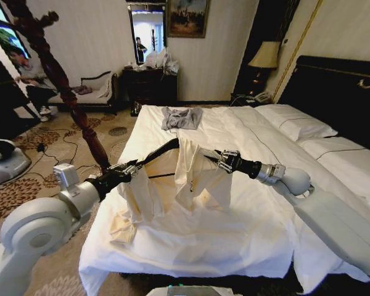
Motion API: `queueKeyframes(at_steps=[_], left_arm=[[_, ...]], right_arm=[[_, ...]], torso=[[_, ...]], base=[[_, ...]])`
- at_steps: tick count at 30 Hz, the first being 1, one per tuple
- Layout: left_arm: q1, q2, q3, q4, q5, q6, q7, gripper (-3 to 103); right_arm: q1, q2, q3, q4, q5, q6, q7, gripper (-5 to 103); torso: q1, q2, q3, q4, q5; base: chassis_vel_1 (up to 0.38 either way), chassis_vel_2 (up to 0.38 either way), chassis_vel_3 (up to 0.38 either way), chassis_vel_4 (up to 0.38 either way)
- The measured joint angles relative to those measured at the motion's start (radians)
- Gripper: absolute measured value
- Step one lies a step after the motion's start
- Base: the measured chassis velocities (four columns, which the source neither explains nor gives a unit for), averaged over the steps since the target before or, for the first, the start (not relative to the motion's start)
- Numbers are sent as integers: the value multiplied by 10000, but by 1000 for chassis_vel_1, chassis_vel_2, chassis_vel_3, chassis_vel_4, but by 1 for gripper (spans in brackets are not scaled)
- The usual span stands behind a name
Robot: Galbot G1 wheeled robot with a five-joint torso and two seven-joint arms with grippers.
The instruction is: Pick up the clothes from the bed and hang them on the clothes hanger.
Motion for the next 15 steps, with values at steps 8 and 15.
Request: queueKeyframes(at_steps=[8,15], left_arm=[[-391,-10,-62,0,-174,-170,170,0],[-1411,164,83,1,-916,-404,408,0]], right_arm=[[-353,-94,136,103,117,128,-72,18],[-767,-69,117,271,30,146,-89,18]], torso=[[0,0,0,0,-1],[0,0,0,-1,-1]], base=[[0,0,0,0],[0,0,0,0]])
